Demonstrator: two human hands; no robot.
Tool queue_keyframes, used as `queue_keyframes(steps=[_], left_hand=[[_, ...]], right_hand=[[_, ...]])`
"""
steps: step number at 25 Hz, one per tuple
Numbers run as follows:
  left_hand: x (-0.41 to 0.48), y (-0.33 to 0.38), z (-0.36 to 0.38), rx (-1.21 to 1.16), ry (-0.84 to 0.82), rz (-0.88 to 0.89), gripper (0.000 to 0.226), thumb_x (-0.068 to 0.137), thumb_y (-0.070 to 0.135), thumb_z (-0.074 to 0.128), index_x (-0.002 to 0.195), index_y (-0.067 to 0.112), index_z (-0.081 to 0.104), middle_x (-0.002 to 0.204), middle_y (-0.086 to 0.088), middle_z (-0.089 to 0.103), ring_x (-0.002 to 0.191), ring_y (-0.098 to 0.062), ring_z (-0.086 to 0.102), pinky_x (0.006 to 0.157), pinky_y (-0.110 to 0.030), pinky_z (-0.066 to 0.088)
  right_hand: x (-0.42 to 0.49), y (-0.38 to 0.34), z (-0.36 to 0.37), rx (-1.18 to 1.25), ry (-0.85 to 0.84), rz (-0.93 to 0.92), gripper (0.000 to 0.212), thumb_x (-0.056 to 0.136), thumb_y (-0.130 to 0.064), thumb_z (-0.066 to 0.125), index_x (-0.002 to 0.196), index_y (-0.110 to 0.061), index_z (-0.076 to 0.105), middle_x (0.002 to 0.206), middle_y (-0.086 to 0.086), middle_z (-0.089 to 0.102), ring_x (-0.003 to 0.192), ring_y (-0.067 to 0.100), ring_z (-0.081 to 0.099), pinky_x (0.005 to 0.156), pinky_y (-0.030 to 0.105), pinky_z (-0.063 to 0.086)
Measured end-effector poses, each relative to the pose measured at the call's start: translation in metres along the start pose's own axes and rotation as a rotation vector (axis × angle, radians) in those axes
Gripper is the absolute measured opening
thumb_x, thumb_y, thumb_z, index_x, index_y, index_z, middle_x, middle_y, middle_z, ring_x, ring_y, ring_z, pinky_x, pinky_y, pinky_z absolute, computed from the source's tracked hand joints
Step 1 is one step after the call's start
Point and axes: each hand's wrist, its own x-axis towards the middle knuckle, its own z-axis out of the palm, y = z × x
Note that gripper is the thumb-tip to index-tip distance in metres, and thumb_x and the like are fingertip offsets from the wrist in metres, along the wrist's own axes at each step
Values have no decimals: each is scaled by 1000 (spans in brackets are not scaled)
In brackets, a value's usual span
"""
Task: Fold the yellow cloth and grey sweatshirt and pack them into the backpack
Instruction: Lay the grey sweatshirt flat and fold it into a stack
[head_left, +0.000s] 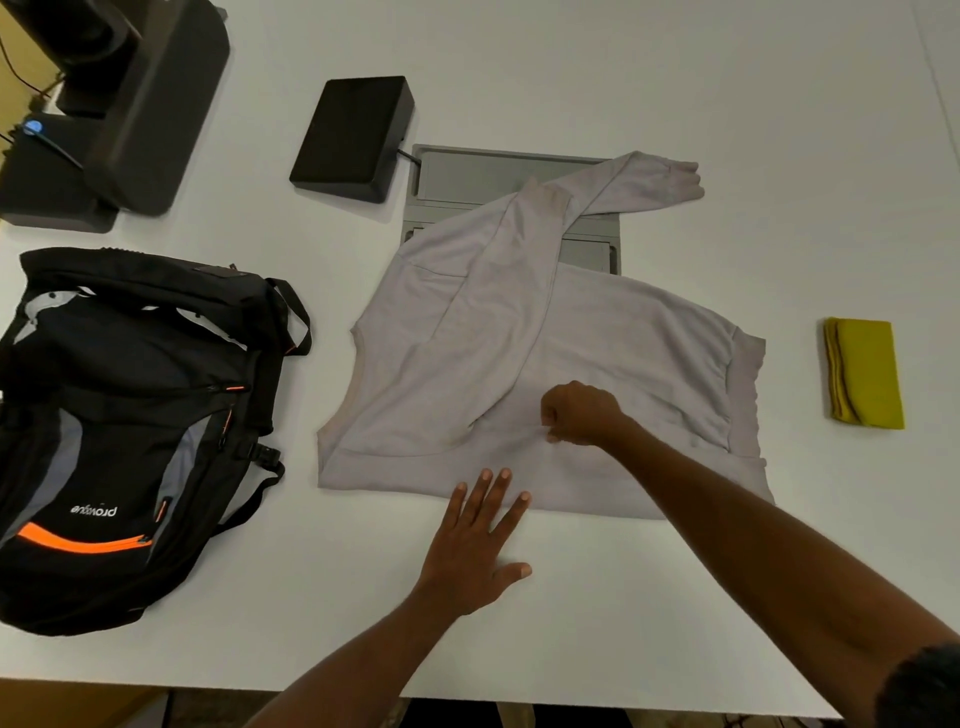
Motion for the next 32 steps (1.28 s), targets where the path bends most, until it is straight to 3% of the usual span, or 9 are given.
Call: queue_keyframes(steps=[3, 7, 9, 11, 13, 16, 23, 29, 32], left_hand=[[3, 4, -3, -10, 17, -40, 90, 102, 78, 32, 172, 32, 1, 180, -6, -16, 166, -30, -15, 133, -56, 1], [21, 8, -11, -61, 113, -110, 63, 108, 57, 41, 159, 20, 49, 172, -13, 35, 159, -34, 34, 122, -55, 40], [36, 5, -9, -43, 175, -85, 59, 112, 43, 40, 162, 13, 43, 175, -15, 29, 163, -33, 26, 125, -55, 35], [49, -1, -7, -18, 208, -96, 61, 113, 38, 34, 169, 14, 28, 179, -12, 12, 167, -32, 11, 129, -57, 27], [54, -7, -7, 9, 213, -148, 66, 113, 41, 32, 172, 21, 12, 181, -7, 0, 167, -31, -1, 133, -58, 15], [52, -10, -7, 28, 247, -147, 71, 111, 44, 39, 173, 24, 8, 181, -6, 0, 167, -33, -1, 133, -58, 12], [52, -15, -3, 30, 240, -130, 71, 112, 45, 42, 172, 23, 12, 181, -6, 1, 167, -34, 2, 131, -61, 18], [48, -10, -11, -58, 251, -126, 70, 113, 45, 40, 172, 22, 12, 181, -3, -2, 167, -30, -1, 130, -61, 20], [33, -8, -28, -122, 403, -138, 69, 110, 36, 50, 170, 13, 23, 181, -8, 9, 167, -31, 7, 133, -59, 13]], right_hand=[[-9, 14, 5, 80, 233, 6, 9, 93, -13, 66, 96, -19, 71, 98, 2, 71, 88, 26, 70, 72, 37, 59], [-42, 11, 48, 83, 691, -91, 18, 95, -15, 71, 113, -12, 72, 107, 11, 72, 89, 34, 69, 69, 40, 55], [-66, -1, 87, 76, 782, -193, 26, 98, -18, 67, 122, -11, 72, 121, 13, 72, 103, 34, 69, 80, 42, 55], [-87, -6, 124, 66, 715, -272, 42, 106, -29, 56, 142, -9, 63, 148, 15, 62, 134, 31, 59, 106, 42, 49], [-101, 6, 145, 10, 528, -235, 64, 111, -49, 43, 165, -16, 35, 174, 9, 28, 162, 26, 24, 130, 42, 24], [-114, 52, 156, -99, 436, -125, 78, 108, -65, 36, 170, -27, 10, 179, -1, 0, 165, 26, -1, 132, 53, 13], [-147, 152, 149, -77, 451, 95, 93, 98, -76, 41, 170, -24, 13, 179, -3, 4, 165, 25, 3, 130, 53, 21], [-149, 151, 144, 38, 425, 146, 92, 100, -76, 34, 171, -26, 3, 179, -7, -4, 165, 21, -5, 133, 47, 12], [-142, 144, 133, 125, 513, 201, 83, 101, -71, 40, 167, -23, 29, 175, 0, 26, 161, 26, 25, 127, 48, 29]])
